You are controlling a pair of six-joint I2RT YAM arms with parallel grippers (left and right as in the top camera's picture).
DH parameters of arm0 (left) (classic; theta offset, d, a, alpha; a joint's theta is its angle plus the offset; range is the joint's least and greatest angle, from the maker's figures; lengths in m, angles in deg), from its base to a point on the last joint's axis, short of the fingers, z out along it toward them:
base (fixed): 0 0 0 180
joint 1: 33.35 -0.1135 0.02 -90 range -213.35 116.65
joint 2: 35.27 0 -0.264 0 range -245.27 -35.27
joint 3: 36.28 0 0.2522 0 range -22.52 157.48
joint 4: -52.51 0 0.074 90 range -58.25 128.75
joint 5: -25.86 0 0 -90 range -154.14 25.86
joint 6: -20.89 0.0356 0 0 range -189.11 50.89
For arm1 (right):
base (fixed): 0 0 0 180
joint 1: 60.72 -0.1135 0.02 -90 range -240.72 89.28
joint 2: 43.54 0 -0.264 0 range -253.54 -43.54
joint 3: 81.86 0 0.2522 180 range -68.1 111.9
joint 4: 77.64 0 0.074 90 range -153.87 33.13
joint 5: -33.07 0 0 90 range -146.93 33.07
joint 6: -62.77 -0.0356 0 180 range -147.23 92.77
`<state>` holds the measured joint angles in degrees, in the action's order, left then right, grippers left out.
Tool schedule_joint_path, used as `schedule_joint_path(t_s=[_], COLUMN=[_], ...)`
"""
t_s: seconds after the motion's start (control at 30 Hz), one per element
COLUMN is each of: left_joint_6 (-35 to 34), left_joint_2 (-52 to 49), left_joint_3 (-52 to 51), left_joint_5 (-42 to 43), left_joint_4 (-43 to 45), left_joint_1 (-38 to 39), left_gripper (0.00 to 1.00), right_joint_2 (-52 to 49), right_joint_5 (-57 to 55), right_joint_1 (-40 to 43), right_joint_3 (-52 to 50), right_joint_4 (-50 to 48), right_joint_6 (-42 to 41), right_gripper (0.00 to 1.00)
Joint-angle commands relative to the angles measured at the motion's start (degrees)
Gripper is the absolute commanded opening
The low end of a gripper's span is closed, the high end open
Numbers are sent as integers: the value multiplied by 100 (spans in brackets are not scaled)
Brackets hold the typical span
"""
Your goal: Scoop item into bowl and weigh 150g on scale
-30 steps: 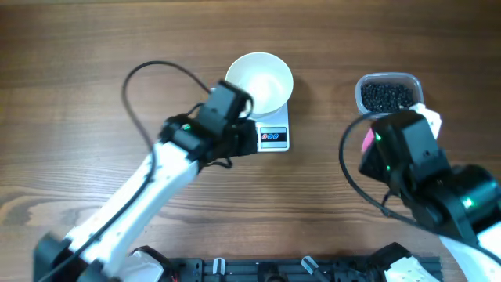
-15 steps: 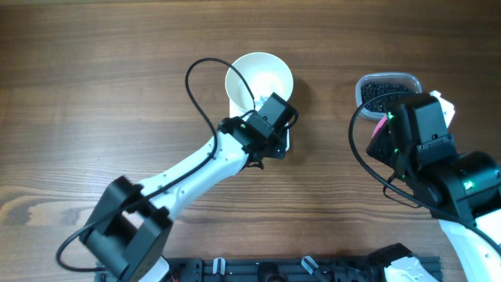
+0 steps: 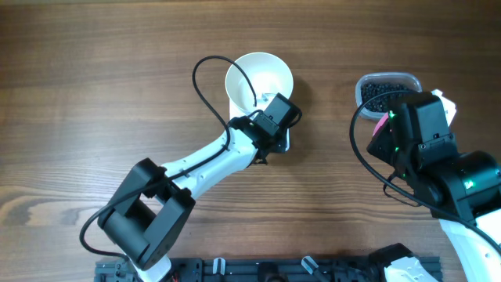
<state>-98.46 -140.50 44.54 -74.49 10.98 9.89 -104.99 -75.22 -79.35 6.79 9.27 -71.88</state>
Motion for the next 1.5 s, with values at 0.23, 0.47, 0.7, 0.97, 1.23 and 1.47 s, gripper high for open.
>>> schedule_joint_path(t_s=[0.23,0.47,0.7,0.97,1.23,1.47], left_joint_6=[61,61,61,61,61,61], left_joint_2=[-216,-332,-334,-334,-334,-387], left_joint_3=[66,66,66,66,66,66], left_joint_5=[-216,-216,-219,-323,-323,-323], left_joint_4=[107,103,109,118,149,223], left_joint_1=[0,0,0,0,0,0], left_gripper=[4,4,4,4,4,4], right_joint_2=[-7,-7,-7,-7,-7,-7], right_joint_5=[17,35,35,33,35,35], right_joint_1=[28,28,28,28,28,28], right_joint_3=[125,125,125,125,125,125], right_joint_4=[-133,-160,-160,-184,-245,-245], right_joint_6=[109,109,109,111,114,114], right_gripper=[4,4,4,4,4,4])
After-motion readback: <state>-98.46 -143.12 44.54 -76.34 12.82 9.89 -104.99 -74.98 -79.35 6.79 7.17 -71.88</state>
